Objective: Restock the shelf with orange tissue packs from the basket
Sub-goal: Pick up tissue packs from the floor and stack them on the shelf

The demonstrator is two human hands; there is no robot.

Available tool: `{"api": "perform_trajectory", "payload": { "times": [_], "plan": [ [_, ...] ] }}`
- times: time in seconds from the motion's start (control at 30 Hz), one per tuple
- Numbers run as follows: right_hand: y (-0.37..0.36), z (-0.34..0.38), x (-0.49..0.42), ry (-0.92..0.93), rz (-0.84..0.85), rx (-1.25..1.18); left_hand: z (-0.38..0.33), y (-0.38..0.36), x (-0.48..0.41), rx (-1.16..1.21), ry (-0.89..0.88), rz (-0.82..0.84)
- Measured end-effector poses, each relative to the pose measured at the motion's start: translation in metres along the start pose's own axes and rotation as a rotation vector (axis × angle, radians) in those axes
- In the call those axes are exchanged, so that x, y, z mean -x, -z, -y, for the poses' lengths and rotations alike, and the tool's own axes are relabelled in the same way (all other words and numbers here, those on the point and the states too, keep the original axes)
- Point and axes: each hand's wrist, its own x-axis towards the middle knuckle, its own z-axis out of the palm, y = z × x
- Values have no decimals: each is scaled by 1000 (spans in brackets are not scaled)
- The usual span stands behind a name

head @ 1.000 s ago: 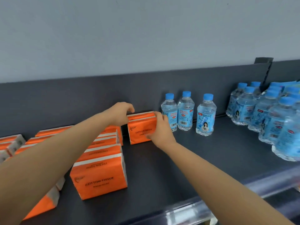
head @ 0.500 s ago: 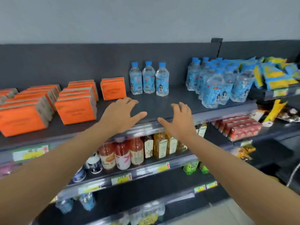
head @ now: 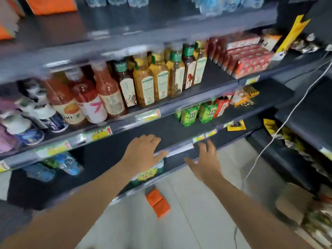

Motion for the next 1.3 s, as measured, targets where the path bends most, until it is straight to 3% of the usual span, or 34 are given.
{"api": "perform_trajectory", "payload": {
  "times": [0.17, 0.3, 0.5, 0.67, 0.83, 0.93, 1.1, 1.2, 1.3],
  "plan": [
    [-148, -66, -11, -192, 193, 17, 16, -181, 10, -40, 59, 194],
    [-276, -109, -29, -360, 313, -140, 32, -331, 25, -30, 59, 342],
    [-458, -166, -49, -362, 412, -184, 57, -530, 33, -23, 95, 434],
    [-574, -201, -70, -383, 422, -226, 79, -647, 17, -4, 162, 404],
    [-653, -218, -84, -375, 386, -233, 96, -722, -5, 179, 301, 377],
    [-683, -219, -91, -341, 364, -151, 98, -746, -15, 403, 506, 387],
    [-698, -229, -96, -466, 414, -113, 114, -754, -19, 396, 732, 498],
    [-690, -234, -98, -468, 419, -256, 126, -746, -20, 547, 727, 500],
    [-672, -227, -103, -497, 308, -457, 127, -721, -24, 881, 755, 421]
  ]
}}
